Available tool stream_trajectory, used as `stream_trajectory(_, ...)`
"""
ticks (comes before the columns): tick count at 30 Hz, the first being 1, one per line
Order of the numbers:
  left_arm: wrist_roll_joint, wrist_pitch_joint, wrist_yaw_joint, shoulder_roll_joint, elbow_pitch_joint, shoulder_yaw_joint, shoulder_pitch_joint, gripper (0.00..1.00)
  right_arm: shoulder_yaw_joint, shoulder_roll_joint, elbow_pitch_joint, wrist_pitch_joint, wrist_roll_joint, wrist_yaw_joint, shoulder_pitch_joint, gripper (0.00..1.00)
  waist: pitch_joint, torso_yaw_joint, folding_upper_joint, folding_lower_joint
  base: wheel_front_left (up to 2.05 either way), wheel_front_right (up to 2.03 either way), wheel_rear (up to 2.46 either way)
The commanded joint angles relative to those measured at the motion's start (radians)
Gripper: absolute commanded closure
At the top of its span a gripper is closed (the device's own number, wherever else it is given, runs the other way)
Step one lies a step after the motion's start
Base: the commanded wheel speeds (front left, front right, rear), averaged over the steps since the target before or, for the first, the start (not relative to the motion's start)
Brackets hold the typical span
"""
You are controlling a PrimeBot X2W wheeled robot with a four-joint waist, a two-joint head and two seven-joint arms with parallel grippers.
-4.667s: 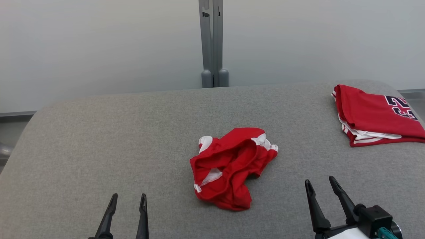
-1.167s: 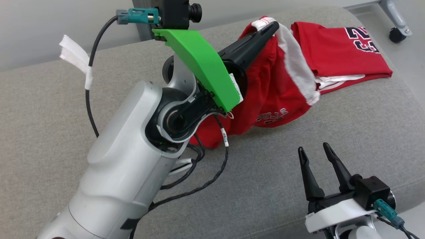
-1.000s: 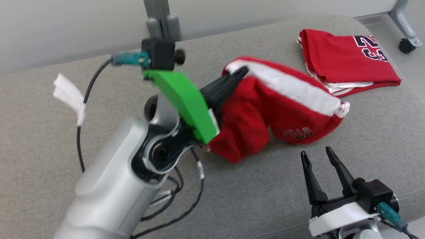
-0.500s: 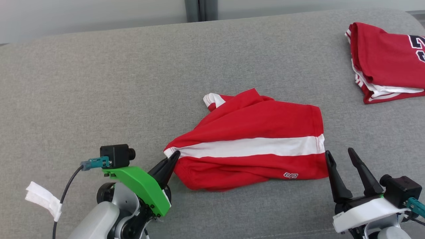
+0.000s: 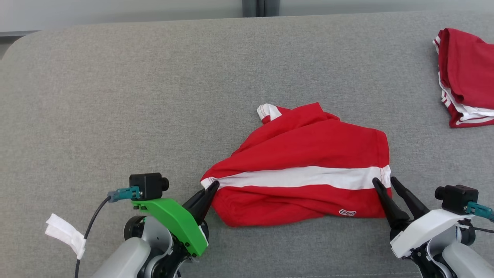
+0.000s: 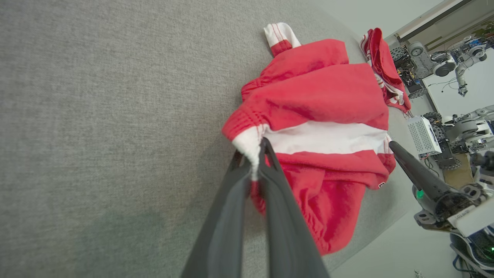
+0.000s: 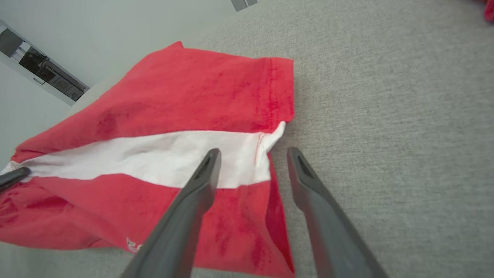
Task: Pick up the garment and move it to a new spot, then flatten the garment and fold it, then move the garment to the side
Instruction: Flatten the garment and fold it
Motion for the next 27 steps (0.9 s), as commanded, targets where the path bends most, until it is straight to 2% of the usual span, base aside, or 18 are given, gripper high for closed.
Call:
stream_trajectory(1, 0.01, -0.005, -0.006, -0.006, 0.008, -0.003, -0.017, 1.0, 0.02, -0.017, 0.007, -0.001, 0.023, -0.001, -0.014, 0.55, -0.003, 0.01, 0.0, 0.0, 0.0, 0.0, 0.0)
stream_trajectory(2, 0.01, -0.005, -0.007, -0.008, 0.011, -0.005, -0.019, 1.0, 0.031, -0.025, 0.012, -0.004, 0.038, -0.001, -0.021, 0.61, -0.005, 0.012, 0.0, 0.0, 0.0, 0.0, 0.0)
stream_trajectory(4, 0.009, -0.006, -0.009, -0.013, 0.018, -0.007, -0.022, 1.0, 0.055, -0.038, 0.019, -0.01, 0.069, -0.001, -0.029, 0.84, -0.008, 0.017, 0.0, 0.0, 0.0, 0.0, 0.0)
stream_trajectory(5, 0.009, -0.006, -0.012, -0.015, 0.02, -0.008, -0.024, 1.0, 0.066, -0.047, 0.021, -0.013, 0.084, -0.001, -0.032, 1.0, -0.01, 0.018, 0.0, 0.0, 0.0, 0.0, 0.0)
stream_trajectory(10, 0.009, -0.008, -0.02, -0.015, 0.032, -0.007, -0.032, 1.0, 0.099, -0.082, 0.0, -0.027, 0.134, -0.001, -0.053, 1.0, -0.025, 0.016, 0.0, 0.0, 0.0, 0.0, 0.0)
stream_trajectory(16, -0.018, 0.004, -0.041, 0.001, -0.018, 0.033, -0.102, 1.0, 0.048, -0.146, -0.093, -0.036, 0.203, -0.001, -0.088, 1.0, -0.042, 0.001, 0.0, 0.0, 0.0, 0.0, 0.0)
stream_trajectory(22, -0.05, 0.107, -0.057, 0.017, -0.113, 0.085, -0.323, 1.0, -0.056, -0.24, -0.226, -0.036, 0.273, -0.001, -0.234, 1.0, 0.013, -0.027, 0.0, 0.0, 0.0, 0.0, 0.0)
stream_trajectory(27, 0.01, 0.165, -0.066, -0.003, -0.105, 0.107, -0.608, 1.0, -0.116, -0.312, -0.265, -0.029, 0.277, -0.001, -0.459, 1.0, 0.111, -0.058, 0.0, 0.0, 0.0, 0.0, 0.0)
